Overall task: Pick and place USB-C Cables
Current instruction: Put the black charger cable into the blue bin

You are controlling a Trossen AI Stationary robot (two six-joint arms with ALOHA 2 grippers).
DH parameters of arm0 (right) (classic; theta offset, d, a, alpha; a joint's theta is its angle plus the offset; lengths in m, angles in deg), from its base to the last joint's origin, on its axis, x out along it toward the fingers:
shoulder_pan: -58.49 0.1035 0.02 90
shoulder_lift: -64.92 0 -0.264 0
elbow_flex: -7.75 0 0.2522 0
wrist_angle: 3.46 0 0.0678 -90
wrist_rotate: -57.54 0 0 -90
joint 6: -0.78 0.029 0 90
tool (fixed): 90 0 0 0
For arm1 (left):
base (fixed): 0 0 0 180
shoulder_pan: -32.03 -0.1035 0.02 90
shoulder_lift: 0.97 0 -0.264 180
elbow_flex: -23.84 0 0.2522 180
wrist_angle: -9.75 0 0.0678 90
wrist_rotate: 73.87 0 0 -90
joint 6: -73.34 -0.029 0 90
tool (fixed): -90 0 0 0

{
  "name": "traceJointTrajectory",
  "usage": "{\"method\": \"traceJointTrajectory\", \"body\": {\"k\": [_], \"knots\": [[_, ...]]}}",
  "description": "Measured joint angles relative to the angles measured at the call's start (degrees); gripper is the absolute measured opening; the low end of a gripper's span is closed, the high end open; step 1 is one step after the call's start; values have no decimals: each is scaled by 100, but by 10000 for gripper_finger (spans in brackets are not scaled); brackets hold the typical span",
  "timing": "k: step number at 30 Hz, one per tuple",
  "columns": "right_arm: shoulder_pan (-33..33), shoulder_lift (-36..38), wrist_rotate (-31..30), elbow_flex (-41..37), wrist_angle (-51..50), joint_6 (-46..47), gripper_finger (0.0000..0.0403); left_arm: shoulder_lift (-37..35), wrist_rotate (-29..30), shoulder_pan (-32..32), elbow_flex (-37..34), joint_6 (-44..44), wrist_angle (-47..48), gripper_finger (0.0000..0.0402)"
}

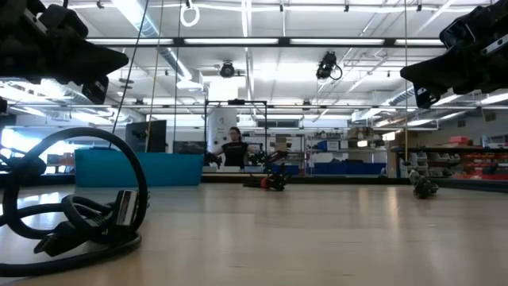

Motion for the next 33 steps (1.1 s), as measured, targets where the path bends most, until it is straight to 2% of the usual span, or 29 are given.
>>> {"method": "traceJointTrajectory", "body": {"k": [16, 21, 27, 33], "knots": [[0, 0, 8, 0, 52, -118, 18, 0, 0, 2, 2, 432, -195, 30], [-7, 0, -440, -1, 116, -1020, 18, 0, 2, -4, 0, 421, -507, 30], [-7, 2, -484, 0, 186, -1428, 18, 0, 22, -4, 1, 605, -559, 30], [-7, 0, -479, 0, 407, -1059, 18, 2, 63, -4, 0, 675, -601, 30]]}}
